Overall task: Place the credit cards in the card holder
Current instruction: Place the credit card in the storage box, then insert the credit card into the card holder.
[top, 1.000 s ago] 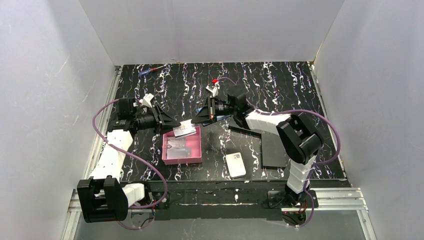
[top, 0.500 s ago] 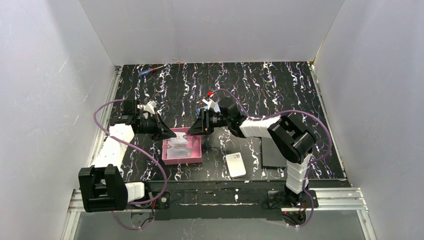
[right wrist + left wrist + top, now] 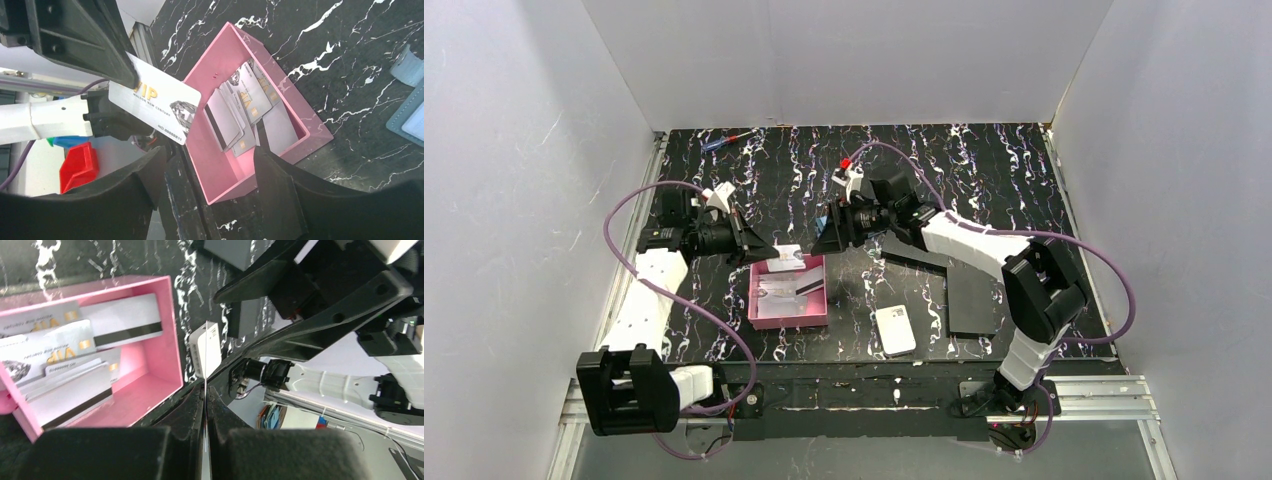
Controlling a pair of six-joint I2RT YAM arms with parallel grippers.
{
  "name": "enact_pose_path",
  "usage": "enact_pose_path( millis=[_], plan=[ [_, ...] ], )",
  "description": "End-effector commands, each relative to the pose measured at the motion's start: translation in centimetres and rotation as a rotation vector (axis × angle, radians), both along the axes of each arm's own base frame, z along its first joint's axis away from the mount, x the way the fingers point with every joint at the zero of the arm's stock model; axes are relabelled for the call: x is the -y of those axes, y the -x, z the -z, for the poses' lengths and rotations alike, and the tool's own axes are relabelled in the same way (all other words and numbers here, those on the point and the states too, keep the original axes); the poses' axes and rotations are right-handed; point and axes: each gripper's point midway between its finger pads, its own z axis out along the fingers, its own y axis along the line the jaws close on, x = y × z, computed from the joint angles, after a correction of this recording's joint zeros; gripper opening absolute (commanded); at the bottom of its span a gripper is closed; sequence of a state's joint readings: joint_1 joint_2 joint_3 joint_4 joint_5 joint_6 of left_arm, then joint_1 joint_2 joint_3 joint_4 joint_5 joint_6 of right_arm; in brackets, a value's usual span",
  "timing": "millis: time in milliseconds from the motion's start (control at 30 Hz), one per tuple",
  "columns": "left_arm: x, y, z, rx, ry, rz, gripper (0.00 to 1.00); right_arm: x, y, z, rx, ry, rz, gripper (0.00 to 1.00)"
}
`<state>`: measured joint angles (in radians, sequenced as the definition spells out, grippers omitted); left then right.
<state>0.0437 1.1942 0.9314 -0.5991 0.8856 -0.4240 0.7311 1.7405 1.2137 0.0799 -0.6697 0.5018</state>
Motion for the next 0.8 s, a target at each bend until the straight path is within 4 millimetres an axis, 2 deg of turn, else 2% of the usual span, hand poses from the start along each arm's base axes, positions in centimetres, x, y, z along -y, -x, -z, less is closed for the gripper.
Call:
enact_pose_path(
  millis=[0, 200, 333, 500, 700, 767],
  plan=[
    [1.0, -1.0, -3.8, 0.142, 0.103, 0.012, 0.0, 0.5, 0.7, -2.9, 0.025, -0.036, -0.067, 0.74],
    [1.5, -2.7, -5.3, 0.259, 0.171, -0.069, 0.0, 0.9, 0.3, -5.5, -0.146, -0.213, 0.038, 0.76],
    [2.4, -3.1, -5.8, 0.284, 0.2, -0.059, 0.0, 0.8, 0.3, -8.5, -0.195, -0.358, 0.045, 0.77],
    [3.7, -1.9, -7.0, 0.307, 0.234, 0.11, 0.0, 3.1, 0.0, -8.3, -0.156, -0.347, -0.024, 0.75],
    [5.6, 1.7, -7.4, 0.351, 0.228, 0.325, 0.0, 4.1, 2.8, -7.1, -0.073, -0.215, -0.266, 0.72],
    [6.1, 2.5, -7.5, 0.358, 0.241, 0.364, 0.0, 4.5, 3.8, -7.7, -0.059, -0.219, -0.318, 0.7]
  ],
)
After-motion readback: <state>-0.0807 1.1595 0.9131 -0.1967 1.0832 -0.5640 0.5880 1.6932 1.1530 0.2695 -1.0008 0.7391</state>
